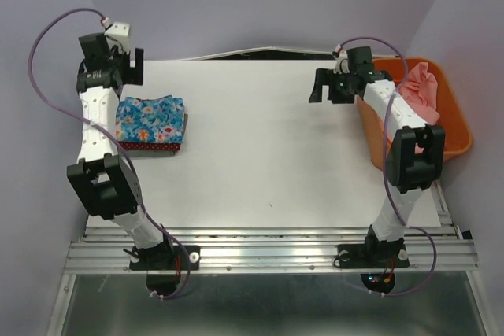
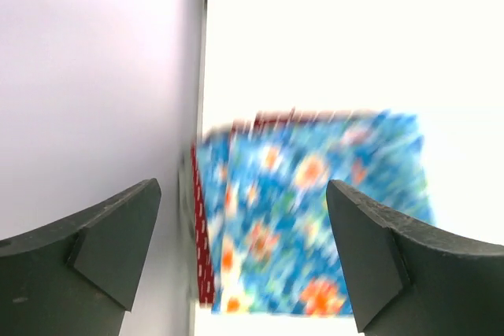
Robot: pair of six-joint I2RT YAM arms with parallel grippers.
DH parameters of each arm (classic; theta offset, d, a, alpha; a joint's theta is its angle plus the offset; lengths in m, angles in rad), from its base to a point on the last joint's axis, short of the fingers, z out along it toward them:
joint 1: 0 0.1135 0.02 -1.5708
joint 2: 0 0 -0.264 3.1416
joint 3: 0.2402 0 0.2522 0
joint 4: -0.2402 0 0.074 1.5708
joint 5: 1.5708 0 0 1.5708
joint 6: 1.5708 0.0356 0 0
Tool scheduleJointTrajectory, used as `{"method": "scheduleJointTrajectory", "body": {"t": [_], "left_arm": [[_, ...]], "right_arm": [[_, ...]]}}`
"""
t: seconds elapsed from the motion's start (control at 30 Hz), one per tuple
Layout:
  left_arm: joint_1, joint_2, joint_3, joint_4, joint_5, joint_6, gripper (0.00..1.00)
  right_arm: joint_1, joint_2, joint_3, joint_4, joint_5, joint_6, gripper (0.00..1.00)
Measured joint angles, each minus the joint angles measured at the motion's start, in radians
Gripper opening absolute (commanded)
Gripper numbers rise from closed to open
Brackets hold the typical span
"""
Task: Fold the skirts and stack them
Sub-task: Neatly place the folded skirt to the corner
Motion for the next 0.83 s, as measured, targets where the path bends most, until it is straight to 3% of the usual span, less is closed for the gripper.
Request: {"method": "scheduleJointTrajectory", "body": {"t": [0.1, 0.23, 0.37, 0.47, 0.6, 0.83], "left_arm": [[-0.127, -0.011, 0.109, 0.011, -0.029, -0.002, 0.99], [-0.336, -0.011, 0.132, 0.009, -0.077, -0.008, 0.99], [-0.526, 0.009, 0.08, 0.024, -0.084, -0.016, 0.99], [-0.647, 0.01, -0.048, 0.078, -0.081, -0.032, 0.99], [-0.735, 0.01, -0.219, 0.137, -0.063, -0.058, 0.98], [-0.752, 0.01, -0.338, 0.187, -0.038, -0.104, 0.98]], "right_arm": [[-0.051, -0.054, -0.019, 0.031, -0.013, -0.002, 1.0], [-0.057, -0.139, -0.076, 0.067, -0.025, -0.01, 1.0], [-0.047, -0.205, -0.172, 0.108, -0.048, -0.021, 1.0], [-0.046, -0.251, -0.285, 0.132, -0.075, -0.026, 1.0], [-0.046, -0.329, -0.478, 0.18, -0.108, -0.032, 1.0], [-0.021, -0.361, -0.608, 0.216, -0.128, -0.061, 1.0]]}}
